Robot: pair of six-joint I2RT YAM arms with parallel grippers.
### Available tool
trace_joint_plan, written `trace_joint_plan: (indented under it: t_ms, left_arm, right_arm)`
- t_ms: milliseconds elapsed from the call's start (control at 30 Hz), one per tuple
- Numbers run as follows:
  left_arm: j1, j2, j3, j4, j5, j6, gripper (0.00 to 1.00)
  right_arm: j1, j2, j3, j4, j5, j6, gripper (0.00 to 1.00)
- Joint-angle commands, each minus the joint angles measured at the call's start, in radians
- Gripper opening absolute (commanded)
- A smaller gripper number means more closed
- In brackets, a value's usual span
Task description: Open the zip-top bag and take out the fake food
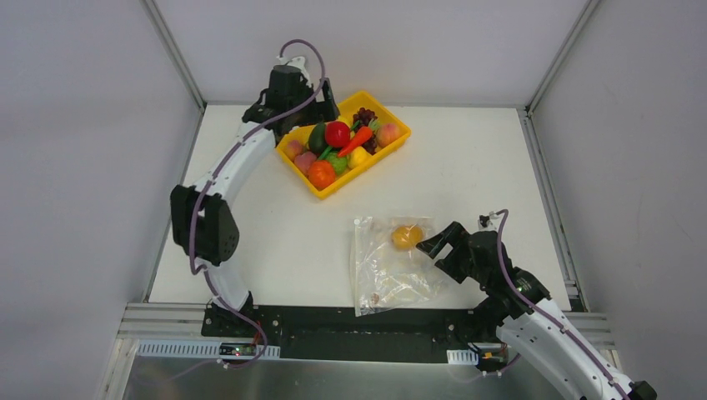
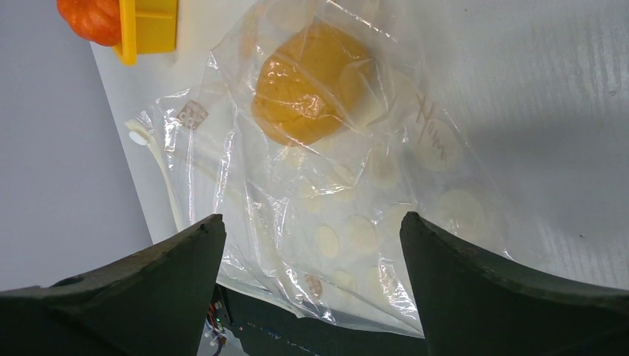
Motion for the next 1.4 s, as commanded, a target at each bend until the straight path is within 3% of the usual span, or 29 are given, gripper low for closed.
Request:
trace_joint_plan:
  t_ms: [0,100,200,433,733,900,1133,1367]
  left_arm:
    - [0.089,-0.223,-0.154,0.045,0.069,-0.174,0.99]
    - [0.159,-0.295,-0.25,0.036,0.241,-0.296,0.99]
    - [0.162,-0.367,-0.362,0.01,0.317,-0.315,0.98]
    - [0.075,-0.659,-0.794,0.053,0.286,-0.351,0.9]
    - [-0.181,-0.918,-1.106,0.087,0.219,-0.396,0.73]
    - [-0.305,-0.916,-1.219,0.179,0.188,-0.469,0.65]
    - [-0.466,-0.778,-1.212,0.328,0.158,-0.528,0.55]
    - [-0.513,-0.675,-1.187,0.383,0.136,-0.553,0.39]
  right_arm:
    - [0.004,-0.004,-0.001,0.019,-0.018,-0.003,0.91]
    - [0.004,-0.001,0.002,0.009,0.0,-0.001,0.91]
    - [0.005,0.016,0.013,0.005,0.023,-0.005,0.91]
    - [0.004,0.103,0.094,-0.034,0.051,-0.041,0.9]
    - [0.003,0.15,0.162,-0.095,0.067,-0.068,0.91]
    - [0.004,0.162,0.181,-0.099,0.086,-0.067,0.91]
    - [-0.012,0.308,0.264,-0.103,0.081,-0.134,0.91]
    - [-0.124,0.465,0.317,-0.026,0.007,-0.235,0.9]
